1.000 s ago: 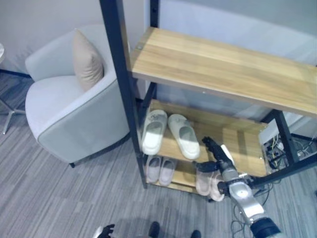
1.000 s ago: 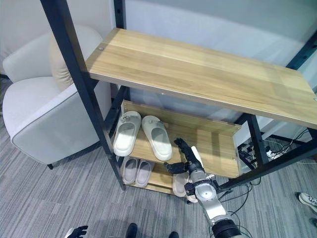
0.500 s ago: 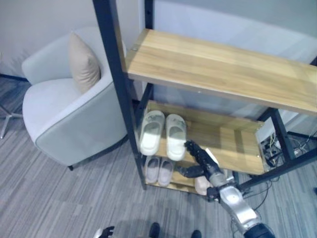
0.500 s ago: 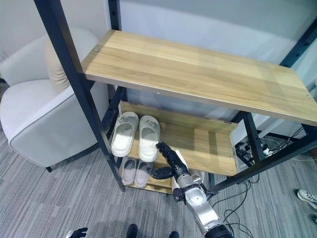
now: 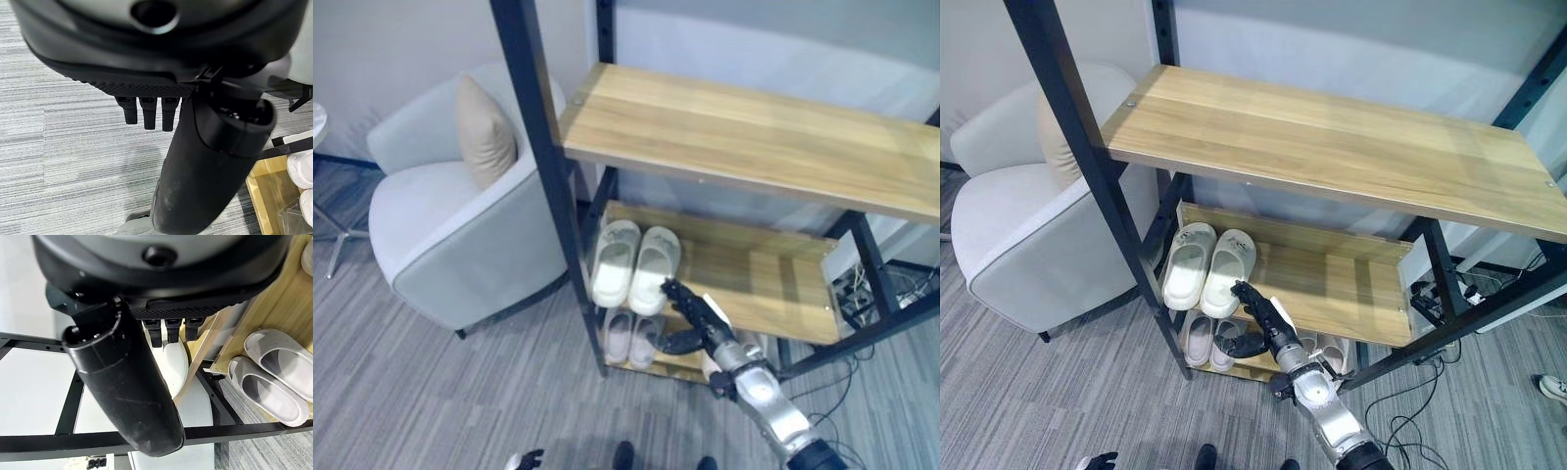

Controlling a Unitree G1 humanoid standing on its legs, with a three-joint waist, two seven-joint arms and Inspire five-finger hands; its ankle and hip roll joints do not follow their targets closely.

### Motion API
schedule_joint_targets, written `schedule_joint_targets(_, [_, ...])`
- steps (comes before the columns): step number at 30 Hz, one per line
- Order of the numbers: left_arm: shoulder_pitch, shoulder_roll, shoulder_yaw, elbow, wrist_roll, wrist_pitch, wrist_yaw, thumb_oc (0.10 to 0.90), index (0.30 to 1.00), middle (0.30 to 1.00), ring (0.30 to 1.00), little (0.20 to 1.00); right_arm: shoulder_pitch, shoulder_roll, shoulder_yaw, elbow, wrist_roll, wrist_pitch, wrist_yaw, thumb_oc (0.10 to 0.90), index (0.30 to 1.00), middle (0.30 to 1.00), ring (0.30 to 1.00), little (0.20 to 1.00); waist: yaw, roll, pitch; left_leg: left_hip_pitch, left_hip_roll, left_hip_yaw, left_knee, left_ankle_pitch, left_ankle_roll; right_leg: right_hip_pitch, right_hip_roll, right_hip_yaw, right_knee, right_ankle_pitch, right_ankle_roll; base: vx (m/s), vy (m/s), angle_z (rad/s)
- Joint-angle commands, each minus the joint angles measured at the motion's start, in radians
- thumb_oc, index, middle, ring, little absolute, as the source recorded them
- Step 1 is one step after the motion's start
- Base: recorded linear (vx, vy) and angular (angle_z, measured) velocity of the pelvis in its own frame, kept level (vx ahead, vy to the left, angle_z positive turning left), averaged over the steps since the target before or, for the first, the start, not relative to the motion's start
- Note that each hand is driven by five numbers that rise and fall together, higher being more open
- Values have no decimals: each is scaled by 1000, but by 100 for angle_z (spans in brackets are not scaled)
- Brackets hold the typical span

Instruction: Arrange the slippers neatly on the shoe rack.

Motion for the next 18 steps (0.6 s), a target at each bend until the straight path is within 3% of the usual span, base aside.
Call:
schedule_joint_targets(1, [-50, 0, 30, 53, -14, -13, 39, 800, 900, 900, 900, 900, -109, 5, -42, -102, -73, -99, -54, 800, 900, 900, 900, 900, 2, 27, -18, 62, -29, -55, 10, -147, -7, 43, -60, 34, 134, -53, 95, 0, 0, 0])
schedule_joint_targets(3, [-37, -11, 41, 66, -8, -14, 32, 800, 900, 900, 900, 900, -76, -34, -84, -137, -169, -119, -94, 800, 900, 900, 900, 900, -6, 31, -18, 67, -29, -52, 11, -149, -5, 44, -59, 35, 139, -54, 95, 0, 0, 0])
schedule_joint_targets(15, [-21, -24, 68, 70, 0, -27, 16, 800, 900, 900, 900, 900, 106, -96, -245, -284, -224, -163, -121, 800, 900, 900, 900, 900, -47, 52, -39, 86, -30, -36, 13, -152, -6, 52, -61, 51, 152, -53, 97, -16, 0, -6])
schedule_joint_targets(18, [-30, -41, 91, 52, -68, -52, -35, 800, 900, 900, 900, 900, 206, -141, -265, -250, -309, -162, -98, 800, 900, 900, 900, 900, -66, 50, -45, 97, -35, -30, 12, -156, -6, 52, -64, 57, 168, -50, 97, -47, -12, -6])
